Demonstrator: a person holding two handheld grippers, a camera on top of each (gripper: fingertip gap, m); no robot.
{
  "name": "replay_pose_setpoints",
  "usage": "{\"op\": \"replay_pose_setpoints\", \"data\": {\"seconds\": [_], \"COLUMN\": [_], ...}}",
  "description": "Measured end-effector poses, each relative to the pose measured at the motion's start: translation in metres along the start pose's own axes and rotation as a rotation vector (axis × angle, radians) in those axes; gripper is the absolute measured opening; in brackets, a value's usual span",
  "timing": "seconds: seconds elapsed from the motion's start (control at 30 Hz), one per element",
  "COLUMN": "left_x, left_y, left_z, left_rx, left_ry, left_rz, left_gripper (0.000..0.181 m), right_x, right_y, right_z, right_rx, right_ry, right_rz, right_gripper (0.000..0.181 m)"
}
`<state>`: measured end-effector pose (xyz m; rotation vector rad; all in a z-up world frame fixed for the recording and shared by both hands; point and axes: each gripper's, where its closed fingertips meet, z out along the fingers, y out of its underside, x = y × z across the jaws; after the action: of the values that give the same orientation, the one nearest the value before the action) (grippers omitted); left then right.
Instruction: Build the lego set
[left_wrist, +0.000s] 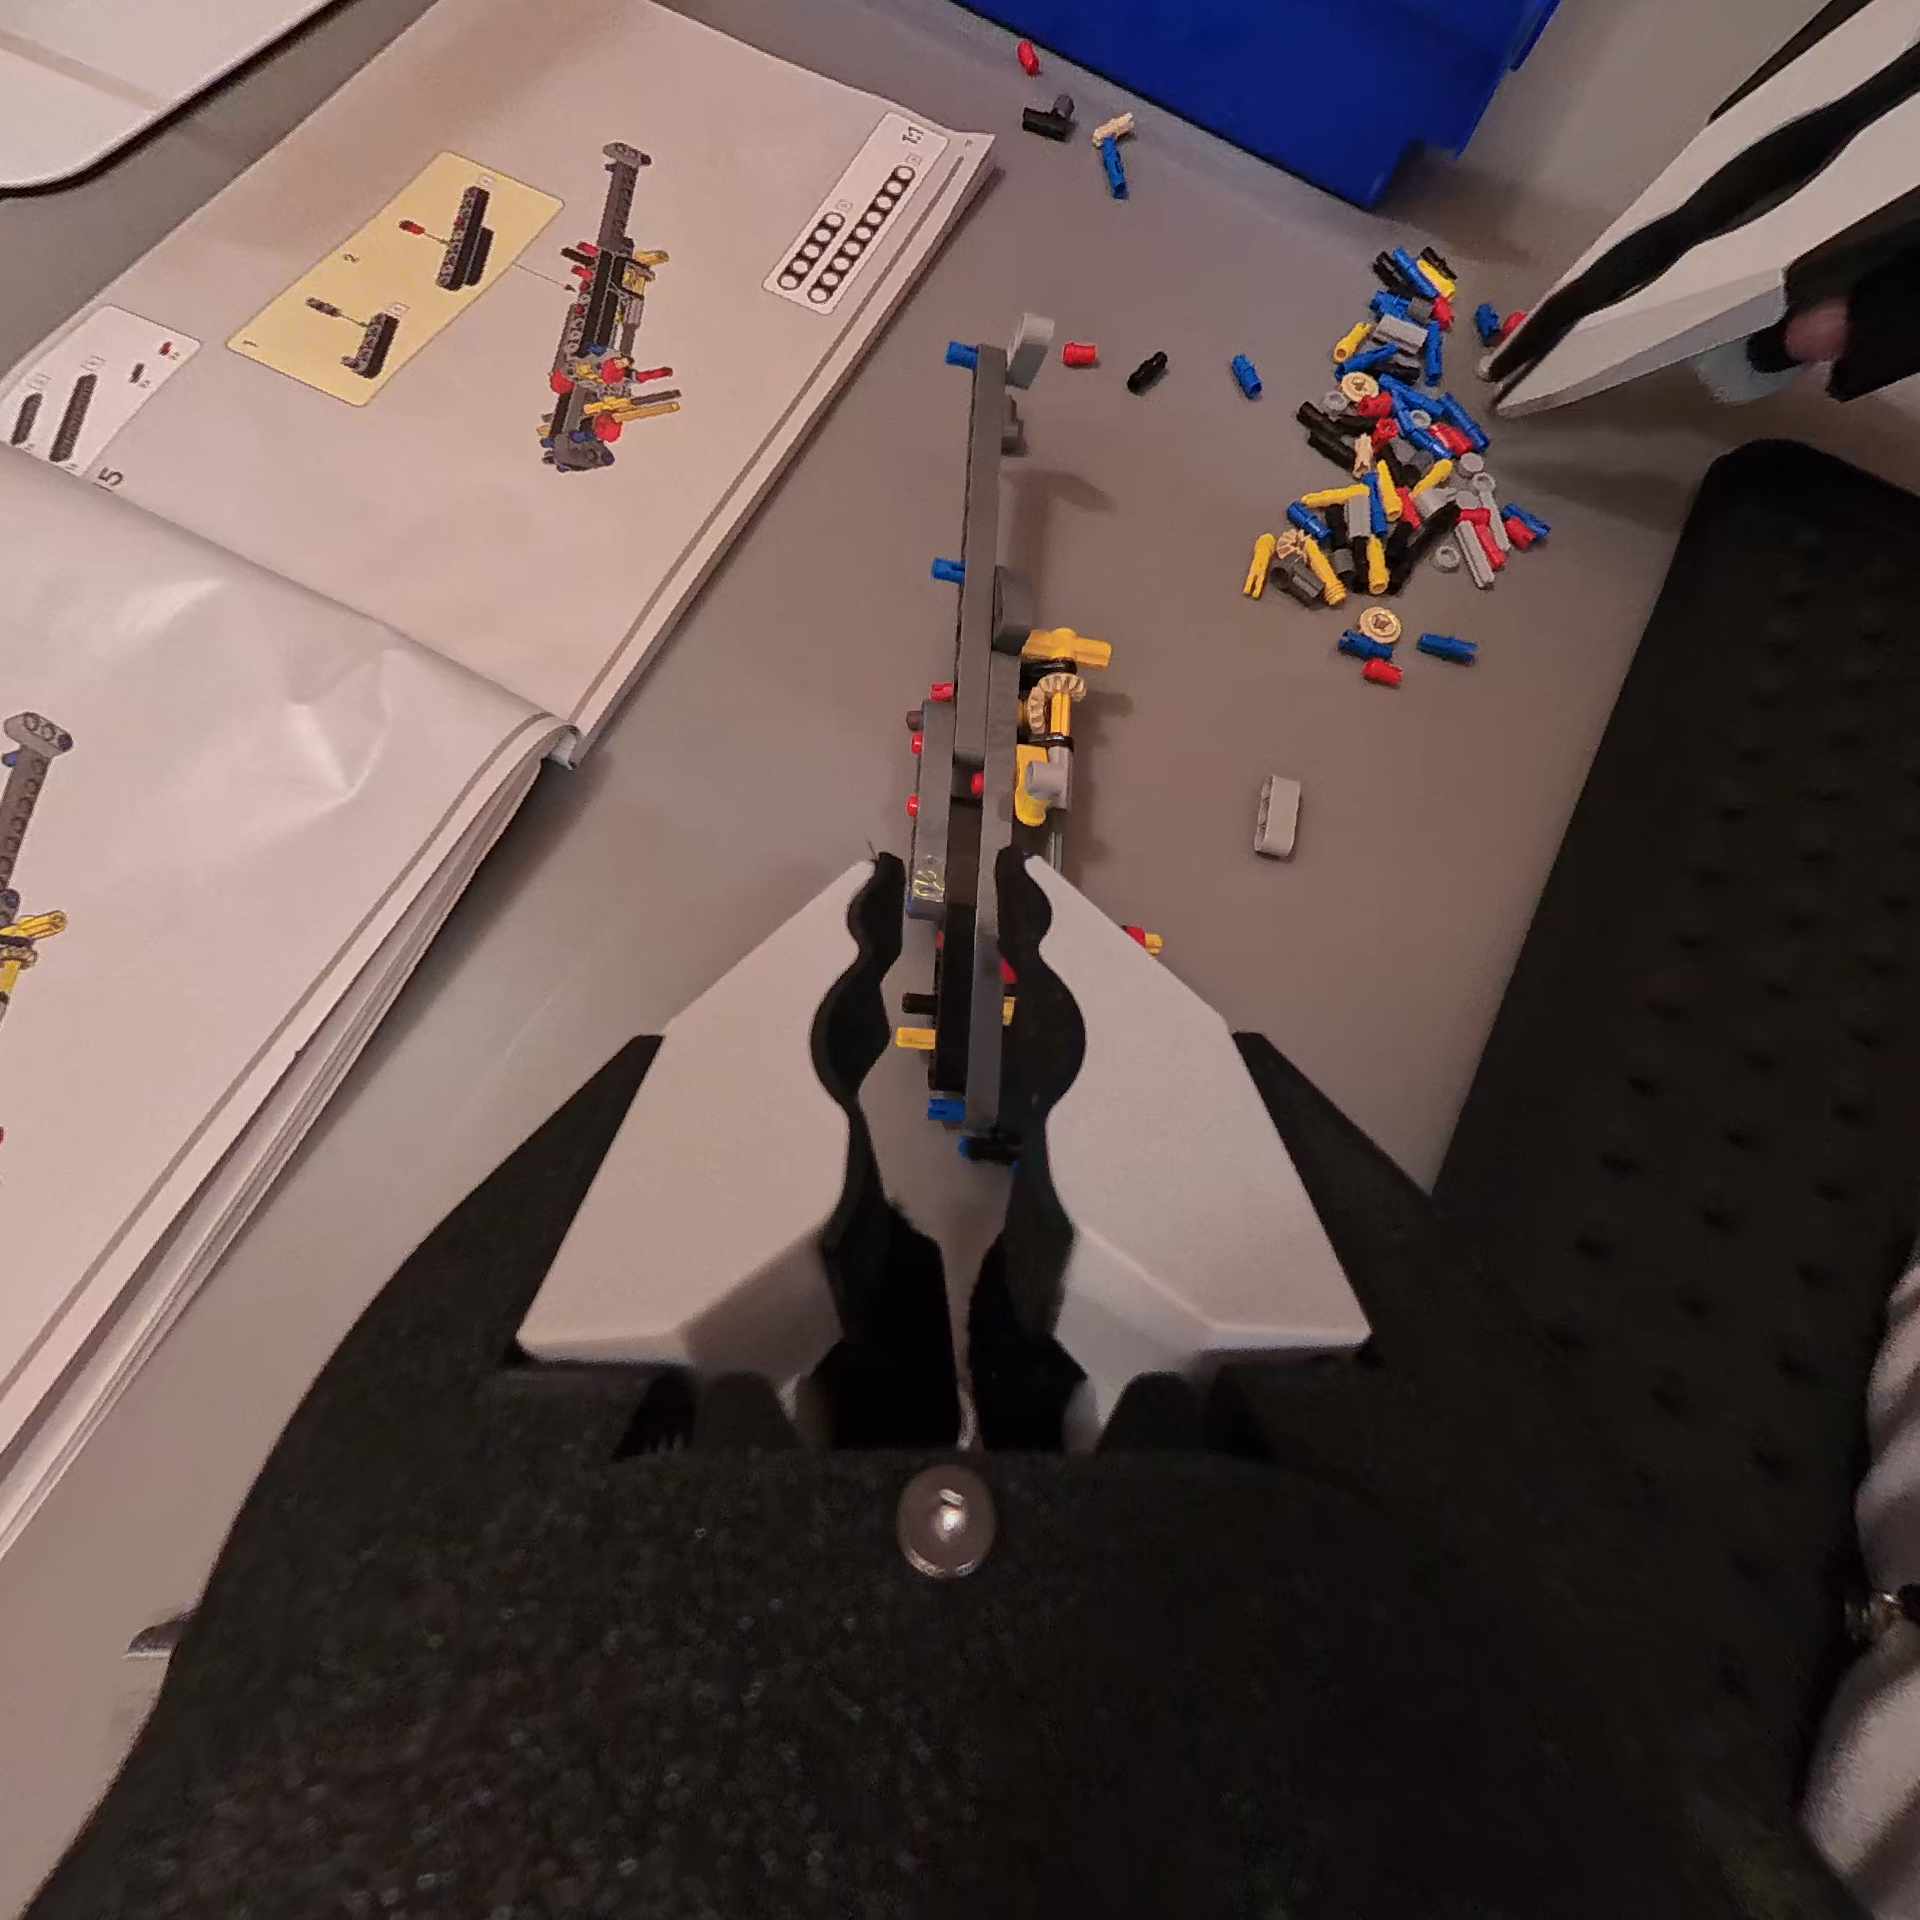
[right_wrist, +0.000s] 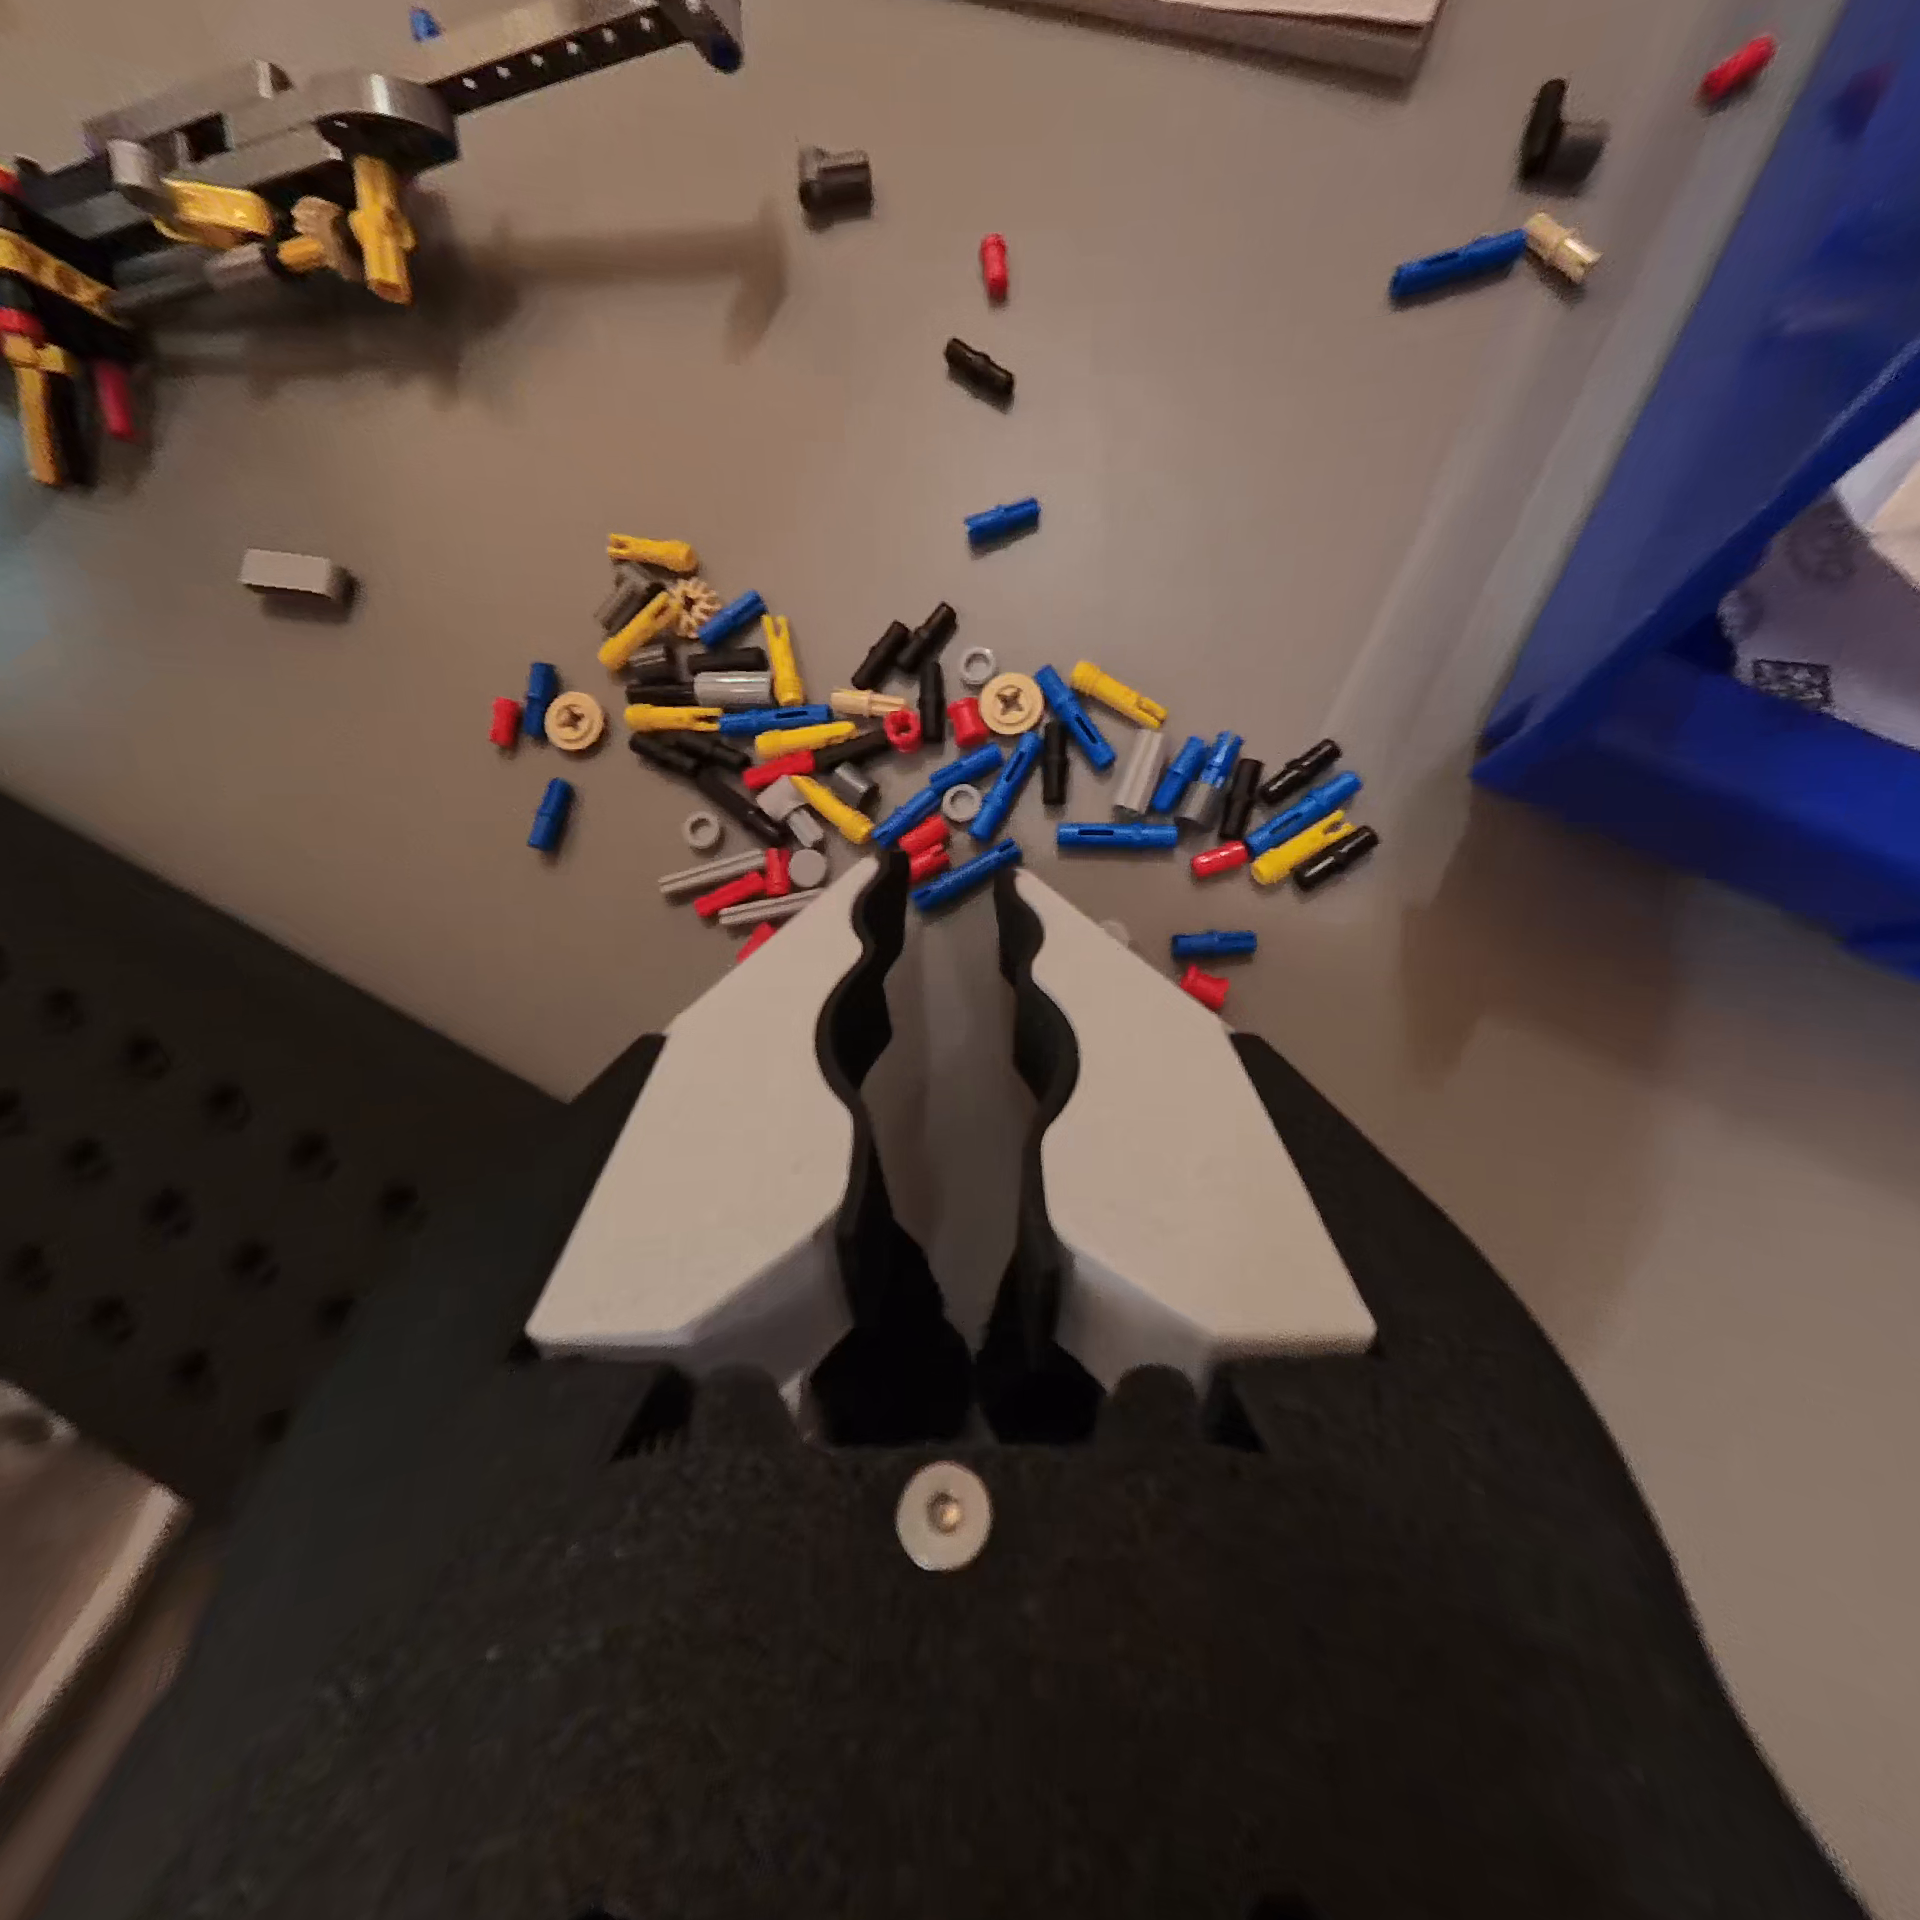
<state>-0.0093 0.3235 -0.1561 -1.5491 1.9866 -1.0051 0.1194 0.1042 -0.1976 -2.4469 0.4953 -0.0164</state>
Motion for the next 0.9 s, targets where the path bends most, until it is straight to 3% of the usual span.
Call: {"op": "replay_pose_setpoints", "data": {"seconds": [0.2,0.47,0.57,0.77,0.9], "left_x": [0.002,0.001,0.002,0.002,0.0], "left_y": [-0.001,0.002,0.002,0.002,0.006], "left_z": [-0.001,-0.002,-0.002,-0.004,-0.006], "left_rx": [-0.002,0.001,-0.001,0.002,-0.008], "left_ry": [0.002,0.003,0.003,-0.003,-0.004], "left_rz": [0.019,0.012,0.021,0.03,0.015], "left_gripper": [0.016,0.016,0.016,0.016,0.016], "right_x": [0.005,0.009,0.015,0.011,-0.052], "right_y": [0.003,0.01,0.011,0.006,-0.045], "right_z": [0.011,0.007,0.007,0.006,0.005], "right_rx": [-0.016,-0.074,-0.077,-0.079,0.098], "right_ry": [-0.001,0.086,0.12,0.107,-0.087], "right_rz": [0.086,-0.014,-0.015,-0.032,-0.124], "right_gripper": [0.016,0.015,0.004,0.002,0.002]}}
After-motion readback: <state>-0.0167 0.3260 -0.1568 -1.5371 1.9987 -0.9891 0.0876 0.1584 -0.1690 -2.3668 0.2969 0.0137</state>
